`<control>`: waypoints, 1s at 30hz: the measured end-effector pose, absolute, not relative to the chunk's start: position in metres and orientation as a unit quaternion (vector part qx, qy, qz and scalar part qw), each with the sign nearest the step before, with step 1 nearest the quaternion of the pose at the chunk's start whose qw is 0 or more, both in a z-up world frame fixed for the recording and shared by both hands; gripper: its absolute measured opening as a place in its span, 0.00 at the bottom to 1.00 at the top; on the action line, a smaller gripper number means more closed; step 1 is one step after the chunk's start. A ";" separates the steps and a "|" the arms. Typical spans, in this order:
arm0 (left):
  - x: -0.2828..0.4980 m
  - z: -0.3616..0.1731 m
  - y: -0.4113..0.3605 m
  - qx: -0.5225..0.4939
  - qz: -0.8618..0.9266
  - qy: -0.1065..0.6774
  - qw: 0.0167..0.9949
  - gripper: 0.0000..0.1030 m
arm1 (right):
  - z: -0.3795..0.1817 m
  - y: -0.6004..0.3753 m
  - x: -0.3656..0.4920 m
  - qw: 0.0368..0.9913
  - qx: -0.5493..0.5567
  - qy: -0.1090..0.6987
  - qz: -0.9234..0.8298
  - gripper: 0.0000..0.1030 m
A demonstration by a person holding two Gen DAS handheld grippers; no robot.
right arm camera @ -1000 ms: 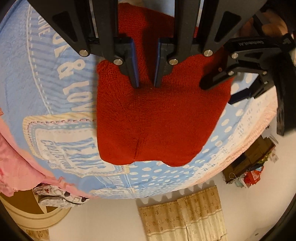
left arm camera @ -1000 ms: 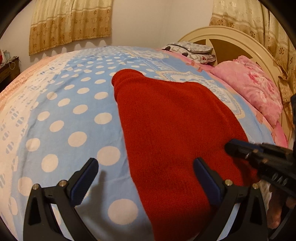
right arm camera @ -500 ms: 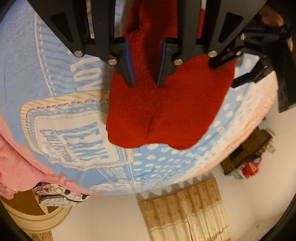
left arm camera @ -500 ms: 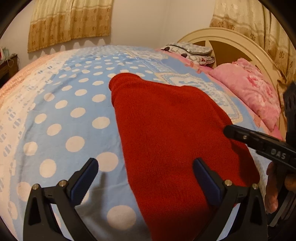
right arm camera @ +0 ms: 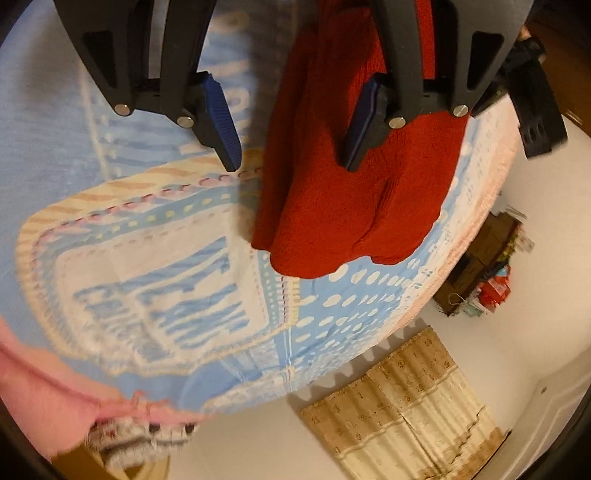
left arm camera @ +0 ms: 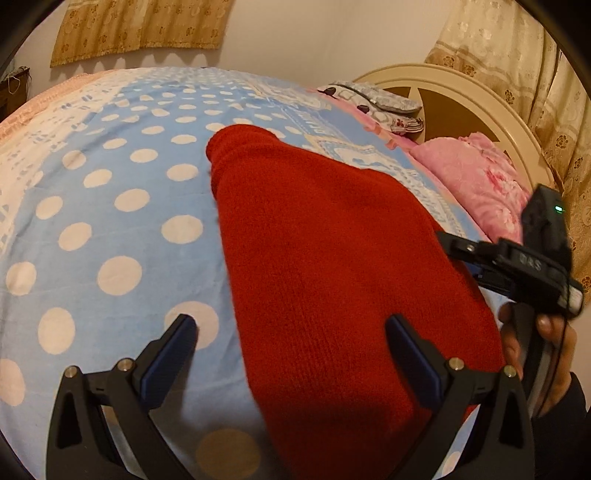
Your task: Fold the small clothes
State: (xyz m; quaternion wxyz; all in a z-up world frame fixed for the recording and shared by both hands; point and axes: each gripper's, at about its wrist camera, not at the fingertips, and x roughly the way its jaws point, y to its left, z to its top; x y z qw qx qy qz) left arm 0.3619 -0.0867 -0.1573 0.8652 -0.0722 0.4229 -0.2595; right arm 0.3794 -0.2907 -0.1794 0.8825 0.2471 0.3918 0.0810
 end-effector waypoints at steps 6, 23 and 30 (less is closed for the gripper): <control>0.361 -0.157 -0.087 -0.069 -0.259 0.422 0.866 1.00 | -0.195 -0.300 0.405 0.858 0.305 0.399 0.105 0.56; 0.357 -0.151 -0.100 -0.045 -0.290 0.411 0.863 0.71 | -0.196 -0.280 0.427 0.859 0.289 0.411 0.096 0.34; 0.336 -0.134 -0.107 0.008 -0.281 0.389 0.878 0.43 | -0.178 -0.268 0.407 0.879 0.270 0.387 0.074 0.27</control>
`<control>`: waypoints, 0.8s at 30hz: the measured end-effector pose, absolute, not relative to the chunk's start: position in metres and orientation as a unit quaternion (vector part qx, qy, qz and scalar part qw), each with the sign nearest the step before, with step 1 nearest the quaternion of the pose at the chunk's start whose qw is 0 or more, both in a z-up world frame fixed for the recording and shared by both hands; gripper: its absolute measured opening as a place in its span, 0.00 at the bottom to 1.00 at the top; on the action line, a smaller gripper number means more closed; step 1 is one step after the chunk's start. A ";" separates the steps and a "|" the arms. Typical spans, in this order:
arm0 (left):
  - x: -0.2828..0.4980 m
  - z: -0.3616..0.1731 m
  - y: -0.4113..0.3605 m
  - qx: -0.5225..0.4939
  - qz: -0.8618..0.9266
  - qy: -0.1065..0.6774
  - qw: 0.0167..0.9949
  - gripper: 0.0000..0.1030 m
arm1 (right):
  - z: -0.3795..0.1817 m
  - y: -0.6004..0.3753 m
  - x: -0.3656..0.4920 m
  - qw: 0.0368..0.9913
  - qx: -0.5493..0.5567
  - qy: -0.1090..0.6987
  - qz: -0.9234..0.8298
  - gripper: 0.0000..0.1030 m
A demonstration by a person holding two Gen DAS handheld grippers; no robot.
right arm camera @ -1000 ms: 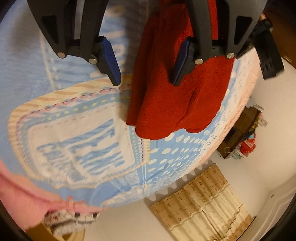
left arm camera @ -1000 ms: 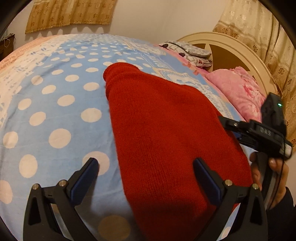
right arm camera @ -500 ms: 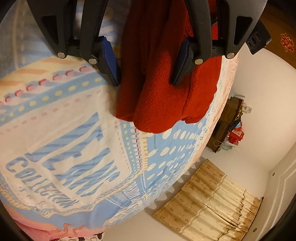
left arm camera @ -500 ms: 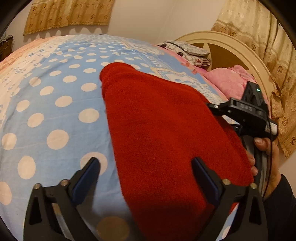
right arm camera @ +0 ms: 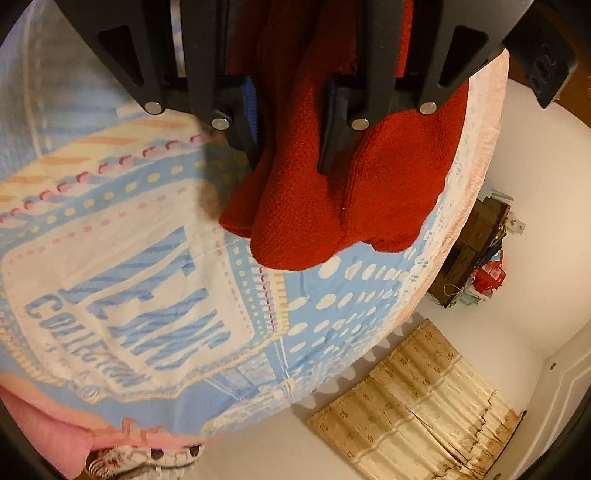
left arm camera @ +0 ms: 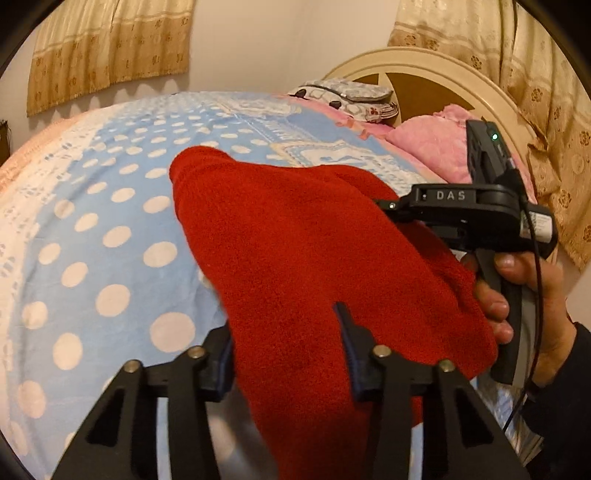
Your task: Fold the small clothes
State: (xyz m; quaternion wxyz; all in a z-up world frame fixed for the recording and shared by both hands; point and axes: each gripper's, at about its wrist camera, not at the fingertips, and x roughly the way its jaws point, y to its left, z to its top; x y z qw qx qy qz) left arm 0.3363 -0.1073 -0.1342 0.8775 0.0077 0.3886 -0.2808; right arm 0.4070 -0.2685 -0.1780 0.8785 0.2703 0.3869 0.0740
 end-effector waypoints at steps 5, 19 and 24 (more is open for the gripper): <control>0.322 -0.123 -0.096 0.016 -0.275 0.392 0.878 0.40 | -0.162 -0.260 0.384 0.884 0.269 0.372 0.081 0.26; 0.262 -0.100 -0.029 0.021 -0.233 0.382 0.894 0.39 | -0.145 -0.179 0.344 0.882 0.257 0.365 0.151 0.25; 0.247 -0.096 -0.010 0.017 -0.217 0.376 0.900 0.39 | -0.140 -0.151 0.336 0.880 0.252 0.365 0.172 0.25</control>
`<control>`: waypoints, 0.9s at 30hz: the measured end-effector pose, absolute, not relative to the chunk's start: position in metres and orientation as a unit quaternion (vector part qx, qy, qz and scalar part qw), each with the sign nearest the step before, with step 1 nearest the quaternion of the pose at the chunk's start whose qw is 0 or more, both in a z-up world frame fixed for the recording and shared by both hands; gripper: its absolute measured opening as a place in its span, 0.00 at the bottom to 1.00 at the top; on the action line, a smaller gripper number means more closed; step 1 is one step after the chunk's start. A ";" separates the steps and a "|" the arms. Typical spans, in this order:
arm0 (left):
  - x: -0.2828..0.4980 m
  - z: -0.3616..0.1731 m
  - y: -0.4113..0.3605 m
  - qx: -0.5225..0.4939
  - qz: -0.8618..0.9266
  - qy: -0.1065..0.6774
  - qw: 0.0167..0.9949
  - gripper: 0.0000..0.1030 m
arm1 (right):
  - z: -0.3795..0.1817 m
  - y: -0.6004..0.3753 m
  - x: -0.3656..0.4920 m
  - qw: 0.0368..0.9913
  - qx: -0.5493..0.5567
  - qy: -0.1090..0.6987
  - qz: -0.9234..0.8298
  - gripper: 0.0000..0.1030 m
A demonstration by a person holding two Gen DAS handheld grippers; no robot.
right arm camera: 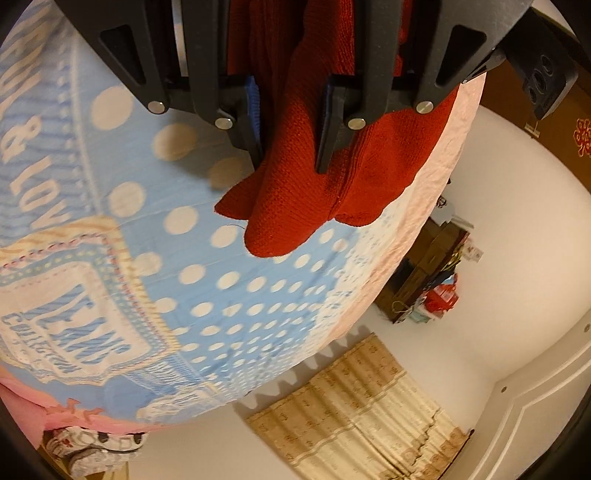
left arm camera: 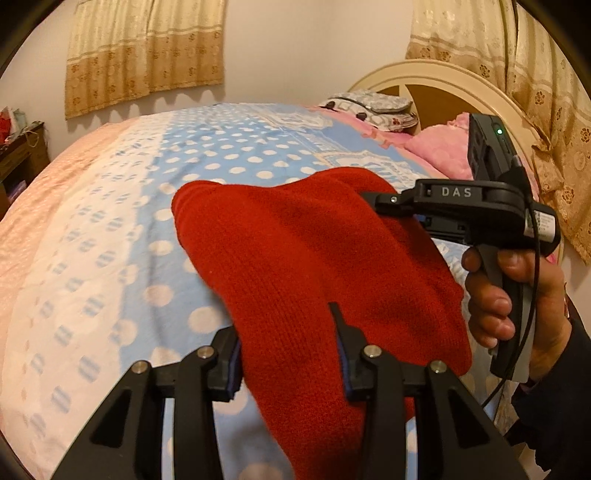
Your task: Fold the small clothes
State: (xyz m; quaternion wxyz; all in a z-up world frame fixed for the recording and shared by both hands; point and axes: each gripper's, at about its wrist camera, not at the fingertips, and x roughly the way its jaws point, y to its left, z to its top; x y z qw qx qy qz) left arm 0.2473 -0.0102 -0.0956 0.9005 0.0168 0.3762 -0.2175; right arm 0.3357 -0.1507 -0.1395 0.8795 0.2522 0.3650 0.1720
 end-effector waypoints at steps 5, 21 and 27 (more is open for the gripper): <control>0.233 -0.092 0.007 0.013 -0.200 0.371 0.907 0.39 | -0.135 -0.128 0.333 0.878 0.245 0.365 0.190 0.25; 0.205 -0.093 0.059 -0.018 -0.165 0.365 0.916 0.39 | -0.131 -0.055 0.321 0.871 0.209 0.377 0.236 0.25; 0.196 -0.094 0.079 -0.030 -0.148 0.361 0.920 0.39 | -0.130 -0.028 0.320 0.866 0.204 0.379 0.255 0.25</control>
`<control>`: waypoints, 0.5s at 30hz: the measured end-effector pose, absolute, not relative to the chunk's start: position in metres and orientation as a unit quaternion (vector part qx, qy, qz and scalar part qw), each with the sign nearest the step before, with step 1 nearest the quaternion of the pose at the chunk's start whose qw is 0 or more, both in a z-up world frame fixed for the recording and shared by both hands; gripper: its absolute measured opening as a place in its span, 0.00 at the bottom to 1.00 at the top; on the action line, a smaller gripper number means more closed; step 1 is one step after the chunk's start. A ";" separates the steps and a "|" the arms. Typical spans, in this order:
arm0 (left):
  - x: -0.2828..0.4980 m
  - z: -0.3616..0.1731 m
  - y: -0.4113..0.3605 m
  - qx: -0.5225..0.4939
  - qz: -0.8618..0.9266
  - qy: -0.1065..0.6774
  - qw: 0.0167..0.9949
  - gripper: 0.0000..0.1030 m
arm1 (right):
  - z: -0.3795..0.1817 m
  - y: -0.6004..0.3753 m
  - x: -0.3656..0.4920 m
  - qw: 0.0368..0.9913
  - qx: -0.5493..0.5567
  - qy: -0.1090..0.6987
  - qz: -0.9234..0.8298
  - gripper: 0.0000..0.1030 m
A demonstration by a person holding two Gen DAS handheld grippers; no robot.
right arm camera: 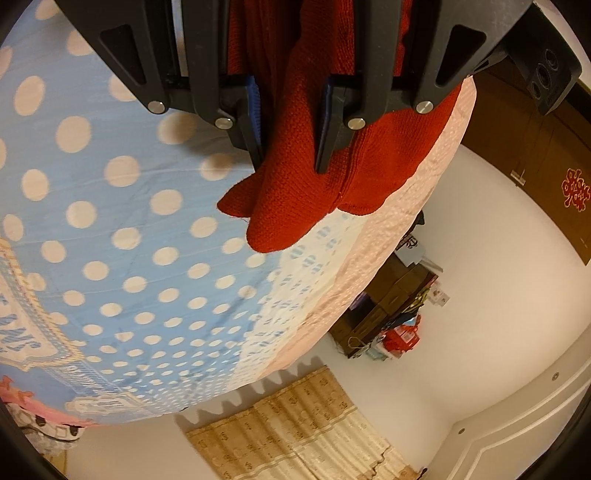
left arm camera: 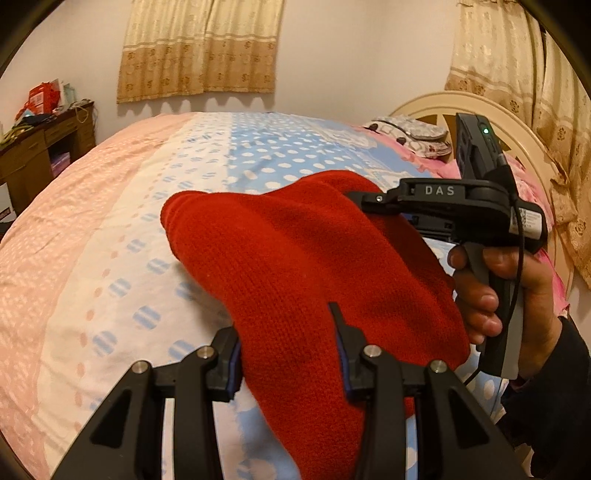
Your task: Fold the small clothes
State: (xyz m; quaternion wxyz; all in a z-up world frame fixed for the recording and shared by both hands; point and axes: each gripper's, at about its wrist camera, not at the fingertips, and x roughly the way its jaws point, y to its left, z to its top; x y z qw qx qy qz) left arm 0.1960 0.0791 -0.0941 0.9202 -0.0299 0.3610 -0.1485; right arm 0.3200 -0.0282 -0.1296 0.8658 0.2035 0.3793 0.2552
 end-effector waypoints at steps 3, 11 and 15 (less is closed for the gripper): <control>0.191 -0.095 0.090 -0.033 -0.139 0.360 0.922 0.39 | -0.130 -0.015 0.320 0.863 0.200 0.382 0.264 0.25; 0.186 -0.099 0.113 -0.041 -0.115 0.358 0.926 0.39 | -0.129 0.022 0.325 0.856 0.186 0.389 0.285 0.25; 0.184 -0.102 0.127 -0.046 -0.107 0.361 0.925 0.39 | -0.130 0.041 0.328 0.853 0.173 0.395 0.295 0.25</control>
